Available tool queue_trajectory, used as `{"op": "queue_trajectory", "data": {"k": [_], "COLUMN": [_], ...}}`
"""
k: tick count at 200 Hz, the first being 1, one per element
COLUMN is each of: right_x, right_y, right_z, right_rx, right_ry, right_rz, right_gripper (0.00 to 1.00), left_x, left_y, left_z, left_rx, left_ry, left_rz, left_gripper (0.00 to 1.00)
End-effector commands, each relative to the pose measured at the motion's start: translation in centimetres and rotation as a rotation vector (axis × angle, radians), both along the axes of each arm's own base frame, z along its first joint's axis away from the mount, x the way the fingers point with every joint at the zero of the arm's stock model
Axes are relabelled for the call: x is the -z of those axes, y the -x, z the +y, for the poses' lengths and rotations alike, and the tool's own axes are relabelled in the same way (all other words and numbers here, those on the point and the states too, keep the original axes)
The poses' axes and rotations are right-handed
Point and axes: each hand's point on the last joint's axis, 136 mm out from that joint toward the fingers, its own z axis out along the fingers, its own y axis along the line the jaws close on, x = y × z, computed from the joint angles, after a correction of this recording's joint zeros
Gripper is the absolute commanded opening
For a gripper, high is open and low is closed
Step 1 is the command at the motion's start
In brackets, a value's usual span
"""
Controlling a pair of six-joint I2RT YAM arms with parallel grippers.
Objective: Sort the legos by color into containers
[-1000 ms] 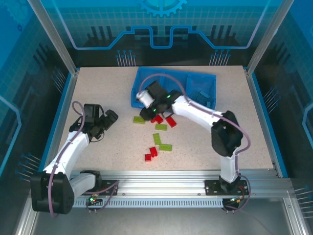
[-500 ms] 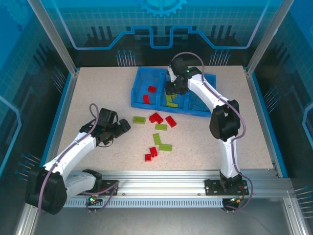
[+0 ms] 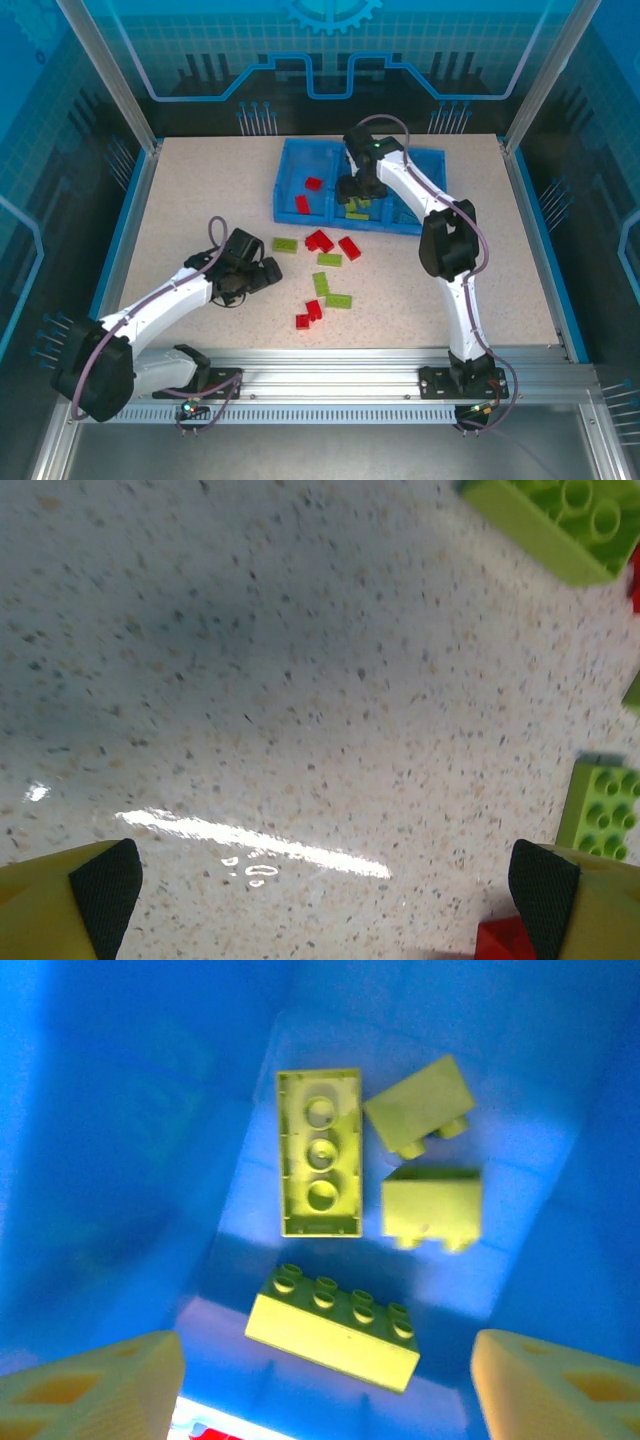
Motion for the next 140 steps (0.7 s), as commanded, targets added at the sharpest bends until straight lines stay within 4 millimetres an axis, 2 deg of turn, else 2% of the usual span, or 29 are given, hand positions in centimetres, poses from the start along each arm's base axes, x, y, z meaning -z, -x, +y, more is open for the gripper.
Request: {"op": "queue_trajectory", "data": {"k": [1, 28, 78, 112, 140], "right_x": [-3.2, -4.9, -5.7, -5.8, -6.0], "right_y": [1.1, 2.4, 4.5, 5.1, 5.3], "right_z": [-0.1, 0.4, -0.6, -1.5, -2.3], "right_rx": [-0.009, -0.022, 0.019, 0.043, 0.06], "right_ry": [-0.018, -0.079, -0.127, -0.119, -0.115], "right_rz": [-0.054, -0.085, -0.094, -0.09, -0.094], "right_gripper": [0.84, 0.87, 0.89, 0.89, 0.89], "left_x": [-0.5, -0.9, -1.5, -0.8, -0.1], "left_y": [0.4, 0.9, 2.0, 1.8, 1.9], "left_z": [-1.1, -3.1, -7.7, -10.4, -11.7], "left_rx": [0.017, 0.083, 0.184, 0.235, 0.239], "left_ry": [-0.008, -0.003, 0.007, -0.037, -0.04], "left_rz": [0.013, 0.005, 0.035, 0.096, 0.129], "left_gripper": [0.99, 0.99, 0.99, 0.99, 0.96]}}
